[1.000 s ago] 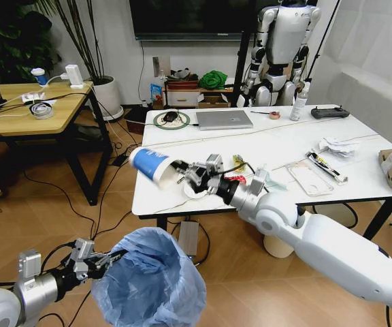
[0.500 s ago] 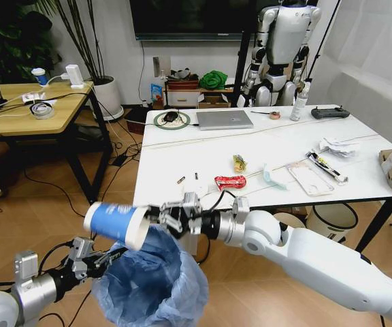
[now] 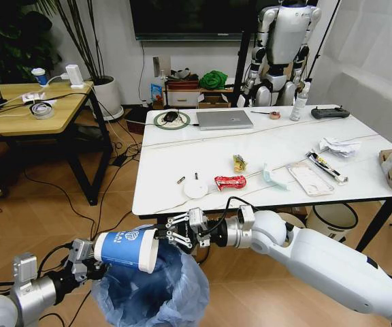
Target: Pick up the trash bin and place the trash from the table into it.
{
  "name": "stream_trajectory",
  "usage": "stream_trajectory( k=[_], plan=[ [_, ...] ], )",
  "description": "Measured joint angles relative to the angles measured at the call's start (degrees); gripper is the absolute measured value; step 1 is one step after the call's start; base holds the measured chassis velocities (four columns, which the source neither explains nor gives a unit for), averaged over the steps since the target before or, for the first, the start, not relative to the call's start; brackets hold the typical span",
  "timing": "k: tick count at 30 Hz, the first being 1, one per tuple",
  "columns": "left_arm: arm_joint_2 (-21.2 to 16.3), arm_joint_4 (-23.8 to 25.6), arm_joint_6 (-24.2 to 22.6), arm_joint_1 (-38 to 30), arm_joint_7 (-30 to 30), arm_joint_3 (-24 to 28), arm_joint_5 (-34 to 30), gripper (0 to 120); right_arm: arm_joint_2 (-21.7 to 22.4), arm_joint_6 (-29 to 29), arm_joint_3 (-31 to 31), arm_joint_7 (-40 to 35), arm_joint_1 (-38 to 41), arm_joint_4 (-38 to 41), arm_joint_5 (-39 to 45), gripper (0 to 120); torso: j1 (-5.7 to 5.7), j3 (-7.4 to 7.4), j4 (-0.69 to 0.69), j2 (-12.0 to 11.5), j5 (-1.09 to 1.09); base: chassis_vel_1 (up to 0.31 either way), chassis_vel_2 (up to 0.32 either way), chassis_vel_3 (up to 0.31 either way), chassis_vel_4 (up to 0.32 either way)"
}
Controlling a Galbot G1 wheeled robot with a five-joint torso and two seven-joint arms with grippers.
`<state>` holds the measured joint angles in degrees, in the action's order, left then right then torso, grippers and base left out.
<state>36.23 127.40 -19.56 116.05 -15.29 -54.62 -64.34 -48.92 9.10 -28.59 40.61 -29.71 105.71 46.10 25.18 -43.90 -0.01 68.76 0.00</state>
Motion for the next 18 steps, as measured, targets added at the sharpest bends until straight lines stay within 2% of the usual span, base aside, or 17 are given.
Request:
stream_trajectory(
  k=[6,10,11,15,17,18],
  plan=[
    [-0.2,0.1,-0.1,-0.1,0.2,0.0,-0.2,0,0.1,0.3,0.3,0.2,-0.1,-0.1,-0.5,4,0.00,0.00,0.00,0.0,0.00,0.000,0.000,0.000,0.000],
    [-0.3,0.1,-0.2,-0.1,0.2,-0.1,-0.3,0,0.2,0.4,0.4,0.4,-0.1,-0.2,-0.7,22,0.00,0.00,0.00,0.0,0.00,0.000,0.000,0.000,0.000],
    [-0.3,0.1,-0.2,-0.1,0.2,-0.1,-0.3,0,0.2,0.4,0.4,0.4,-0.1,-0.2,-0.7,22,0.00,0.00,0.00,0.0,0.00,0.000,0.000,0.000,0.000],
    [-0.3,0.0,-0.2,-0.1,0.2,-0.1,-0.3,0,0.3,0.4,0.5,0.5,-0.1,-0.2,-0.7,36,0.00,0.00,0.00,0.0,0.00,0.000,0.000,0.000,0.000],
    [-0.2,0.0,-0.2,-0.1,0.2,-0.1,-0.2,0,0.4,0.5,0.6,0.6,-0.1,-0.2,-0.7,48,0.00,0.00,0.01,0.0,0.00,0.000,0.000,0.000,0.000],
    [-0.2,0.0,-0.2,-0.1,0.2,-0.1,-0.2,0,0.4,0.5,0.6,0.6,-0.1,-0.2,-0.7,48,0.00,0.00,0.01,0.0,0.00,0.000,0.000,0.000,0.000]
  ],
)
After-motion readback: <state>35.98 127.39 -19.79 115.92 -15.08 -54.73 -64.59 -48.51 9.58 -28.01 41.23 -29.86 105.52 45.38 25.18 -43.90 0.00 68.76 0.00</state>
